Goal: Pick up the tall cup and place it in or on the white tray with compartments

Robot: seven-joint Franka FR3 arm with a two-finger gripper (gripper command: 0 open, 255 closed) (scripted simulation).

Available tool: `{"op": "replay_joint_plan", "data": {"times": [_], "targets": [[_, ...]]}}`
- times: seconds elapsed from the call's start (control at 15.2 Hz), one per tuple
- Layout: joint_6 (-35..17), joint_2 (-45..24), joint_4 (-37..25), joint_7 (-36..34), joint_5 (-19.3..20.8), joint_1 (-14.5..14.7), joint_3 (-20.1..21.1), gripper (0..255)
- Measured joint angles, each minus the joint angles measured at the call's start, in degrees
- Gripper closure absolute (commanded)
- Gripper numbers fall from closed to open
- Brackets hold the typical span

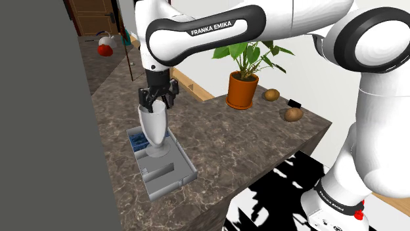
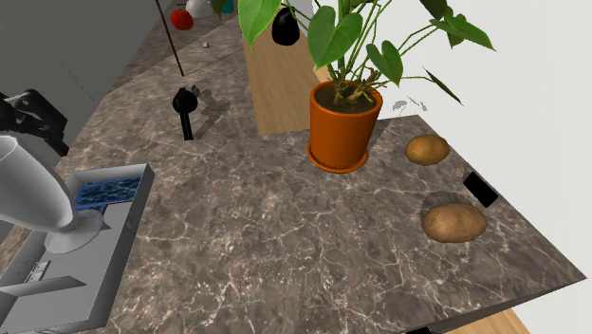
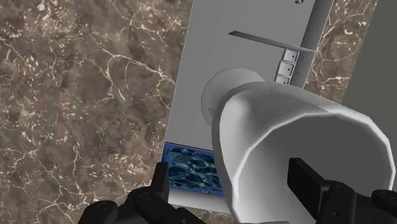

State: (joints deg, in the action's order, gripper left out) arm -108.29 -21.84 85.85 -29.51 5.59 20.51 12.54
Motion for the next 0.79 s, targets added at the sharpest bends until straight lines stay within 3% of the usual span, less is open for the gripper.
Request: {"op": "replay_joint_plan", "data": {"times": [0.4,0.79], "targets": [[5.8,1.1,-4.8,0.2,-0.3,0.1,0.2,0],[6.8,0.9,-6.0,0.2,-0.3,0.3,0.2,0]]}}
